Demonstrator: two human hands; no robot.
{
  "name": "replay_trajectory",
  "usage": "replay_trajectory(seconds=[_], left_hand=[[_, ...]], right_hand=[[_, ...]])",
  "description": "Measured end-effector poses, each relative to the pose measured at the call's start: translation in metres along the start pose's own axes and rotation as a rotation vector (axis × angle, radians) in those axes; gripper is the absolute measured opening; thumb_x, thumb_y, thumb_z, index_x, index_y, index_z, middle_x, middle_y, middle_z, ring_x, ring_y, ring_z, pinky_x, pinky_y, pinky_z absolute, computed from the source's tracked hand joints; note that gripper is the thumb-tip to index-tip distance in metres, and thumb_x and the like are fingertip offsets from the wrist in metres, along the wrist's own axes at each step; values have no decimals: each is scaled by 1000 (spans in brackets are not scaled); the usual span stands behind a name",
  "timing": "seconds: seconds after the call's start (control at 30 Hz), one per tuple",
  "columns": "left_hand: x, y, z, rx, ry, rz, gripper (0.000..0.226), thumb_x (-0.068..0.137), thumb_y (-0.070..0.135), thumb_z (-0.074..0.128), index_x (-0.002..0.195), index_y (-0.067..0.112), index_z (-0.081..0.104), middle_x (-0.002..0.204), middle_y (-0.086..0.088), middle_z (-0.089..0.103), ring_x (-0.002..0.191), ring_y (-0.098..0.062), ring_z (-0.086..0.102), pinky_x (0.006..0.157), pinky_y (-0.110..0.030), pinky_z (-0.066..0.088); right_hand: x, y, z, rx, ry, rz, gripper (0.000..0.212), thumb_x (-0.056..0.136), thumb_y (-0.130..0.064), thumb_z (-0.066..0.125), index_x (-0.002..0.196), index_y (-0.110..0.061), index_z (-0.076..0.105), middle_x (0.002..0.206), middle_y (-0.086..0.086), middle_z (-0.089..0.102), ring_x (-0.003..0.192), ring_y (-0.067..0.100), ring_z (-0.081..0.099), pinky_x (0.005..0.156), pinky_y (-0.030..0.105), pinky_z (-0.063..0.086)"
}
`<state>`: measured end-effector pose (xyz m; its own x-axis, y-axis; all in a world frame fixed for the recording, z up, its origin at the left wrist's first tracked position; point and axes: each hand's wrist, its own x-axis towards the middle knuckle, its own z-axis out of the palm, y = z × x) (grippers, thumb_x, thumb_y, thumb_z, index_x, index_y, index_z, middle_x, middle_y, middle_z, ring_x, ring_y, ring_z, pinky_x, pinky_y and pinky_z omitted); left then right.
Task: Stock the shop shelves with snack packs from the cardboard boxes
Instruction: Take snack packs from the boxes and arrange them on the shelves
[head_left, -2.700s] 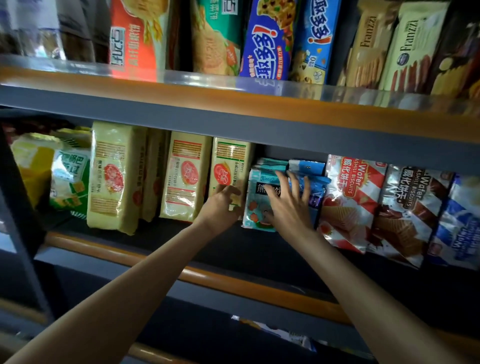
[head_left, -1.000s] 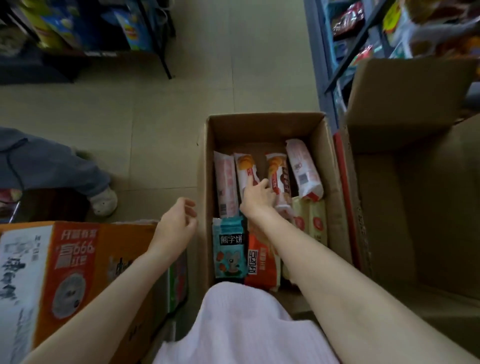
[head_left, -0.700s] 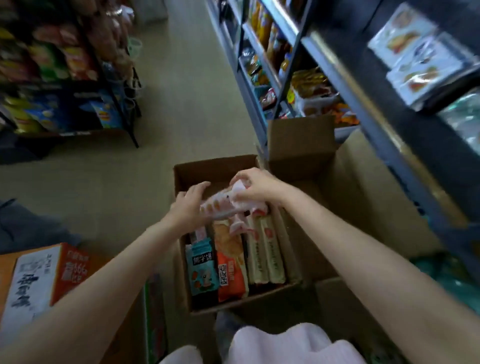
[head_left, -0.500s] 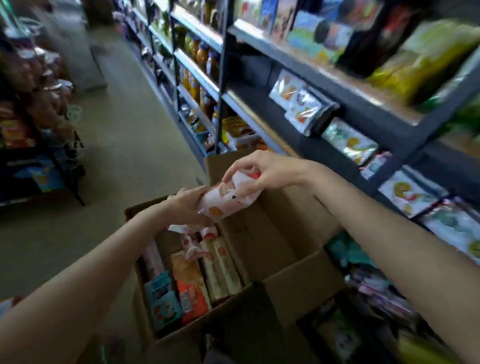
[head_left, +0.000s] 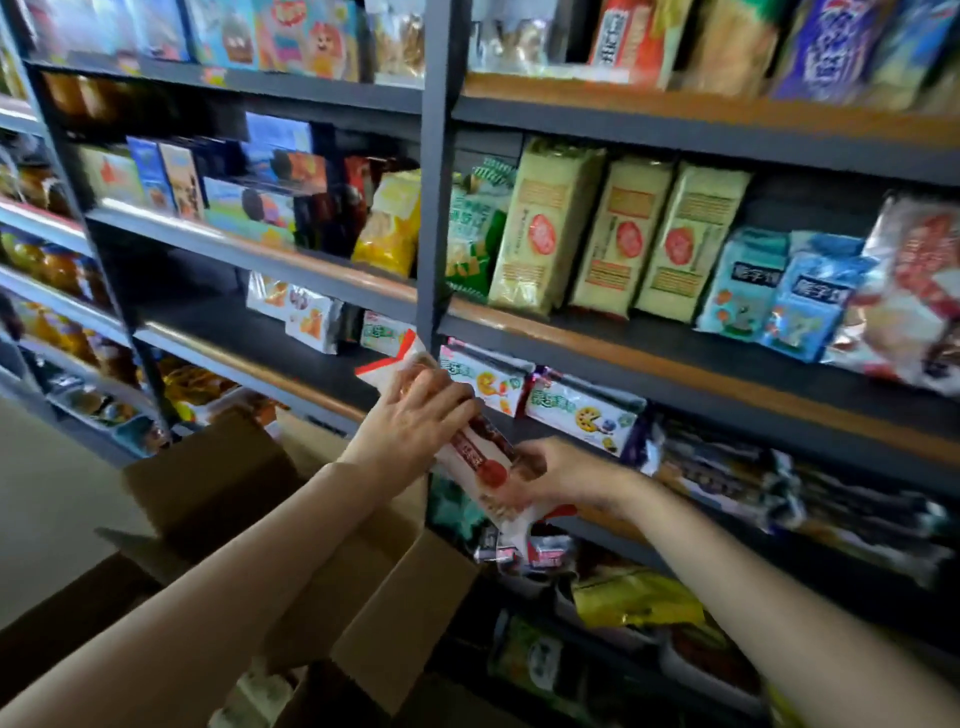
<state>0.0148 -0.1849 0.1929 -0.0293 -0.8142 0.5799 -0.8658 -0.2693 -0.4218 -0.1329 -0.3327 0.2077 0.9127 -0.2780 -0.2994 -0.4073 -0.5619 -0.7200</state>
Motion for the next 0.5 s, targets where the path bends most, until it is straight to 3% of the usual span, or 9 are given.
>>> replay_trajectory(seconds=[0.07, 0.13, 0.2, 0.27, 0.37, 0.5], left_hand=[[21, 21, 12, -34, 5, -17, 78, 44, 21, 86, 113, 17, 51, 109, -6, 64, 106, -27, 41, 94, -41, 27], [44, 45, 23, -74, -4, -17, 80, 43, 22, 85, 114, 19, 49, 110, -5, 63, 108, -26, 41, 91, -41, 33], [70, 68, 29, -106, -1, -22, 83, 42, 28, 86, 115, 21, 49, 111, -3, 62, 109, -25, 41, 88, -42, 41], [101, 92, 31, -151, 56, -26, 83, 44, 30, 85, 117, 21, 47, 113, -4, 61, 109, -25, 41, 89, -42, 37], [152, 133, 26, -197, 169, -43, 67, 58, 30, 74, 120, 19, 51, 118, -6, 60, 114, -26, 39, 89, -43, 34], [180, 215, 39, -284, 257, -34, 52, 70, 32, 57, 120, 17, 51, 119, -7, 60, 113, -27, 42, 88, -43, 33]], right_hand=[[-15, 20, -16, 51, 75, 32, 26, 75, -24, 79, 92, -14, 61, 84, -5, 62, 73, 6, 57, 62, 14, 43], [-30, 43, -36, 10, 147, 74, 32, 75, -25, 79, 97, -8, 62, 88, 0, 64, 75, 9, 59, 65, 17, 46], [-45, 67, -61, -85, 224, 101, 47, 70, -33, 81, 103, -5, 64, 99, 6, 69, 88, 19, 64, 81, 33, 52], [-65, 89, -92, -164, 291, 115, 51, 67, -35, 82, 106, -7, 64, 102, 8, 70, 93, 22, 65, 86, 45, 52], [-102, 115, -143, -242, 367, 127, 50, 65, -34, 82, 107, -15, 63, 103, 0, 69, 93, 16, 64, 86, 41, 52], [-150, 176, -178, -262, 340, 208, 58, 66, -35, 83, 115, -17, 59, 112, 0, 66, 99, 14, 62, 89, 38, 51]])
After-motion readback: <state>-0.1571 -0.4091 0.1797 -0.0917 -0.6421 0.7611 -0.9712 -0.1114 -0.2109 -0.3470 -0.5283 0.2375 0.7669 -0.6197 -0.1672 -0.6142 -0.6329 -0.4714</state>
